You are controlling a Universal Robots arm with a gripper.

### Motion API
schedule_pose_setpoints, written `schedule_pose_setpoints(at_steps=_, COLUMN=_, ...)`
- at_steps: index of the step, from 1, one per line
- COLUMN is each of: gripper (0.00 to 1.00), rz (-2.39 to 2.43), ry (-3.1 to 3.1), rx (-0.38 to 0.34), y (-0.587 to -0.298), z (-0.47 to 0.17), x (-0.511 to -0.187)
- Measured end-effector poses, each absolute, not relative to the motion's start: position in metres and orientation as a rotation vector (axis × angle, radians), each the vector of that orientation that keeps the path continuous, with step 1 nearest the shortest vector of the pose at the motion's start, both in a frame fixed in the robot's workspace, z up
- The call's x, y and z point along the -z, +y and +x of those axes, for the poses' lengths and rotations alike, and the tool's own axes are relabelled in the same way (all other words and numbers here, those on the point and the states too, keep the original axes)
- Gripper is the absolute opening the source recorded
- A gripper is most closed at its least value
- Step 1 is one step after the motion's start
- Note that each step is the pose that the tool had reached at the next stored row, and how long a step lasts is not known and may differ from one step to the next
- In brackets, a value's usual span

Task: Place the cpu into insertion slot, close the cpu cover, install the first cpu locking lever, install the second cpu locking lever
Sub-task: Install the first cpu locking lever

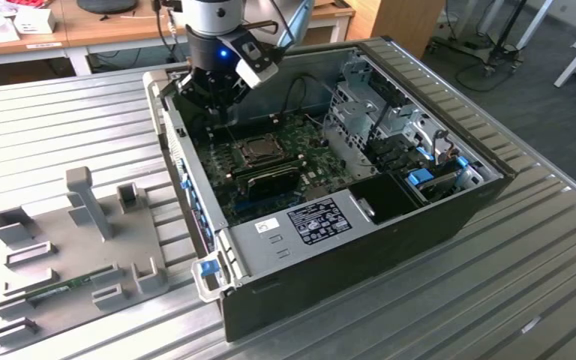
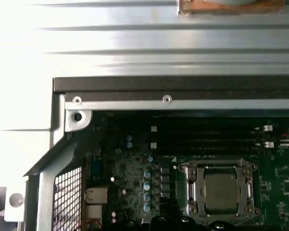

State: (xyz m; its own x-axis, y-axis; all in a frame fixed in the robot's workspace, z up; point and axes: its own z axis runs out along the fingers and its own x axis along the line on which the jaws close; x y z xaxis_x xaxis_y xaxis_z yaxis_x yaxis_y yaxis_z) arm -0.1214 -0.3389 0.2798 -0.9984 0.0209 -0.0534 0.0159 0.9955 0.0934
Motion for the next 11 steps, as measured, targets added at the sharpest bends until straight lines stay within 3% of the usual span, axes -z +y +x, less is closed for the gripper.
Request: schedule_pose_setpoints(at_steps=11, gripper=0.1, rz=0.031, ry=3.077, rx=-0.245, y=-0.3389, z=-0.1216, x=-0.2702)
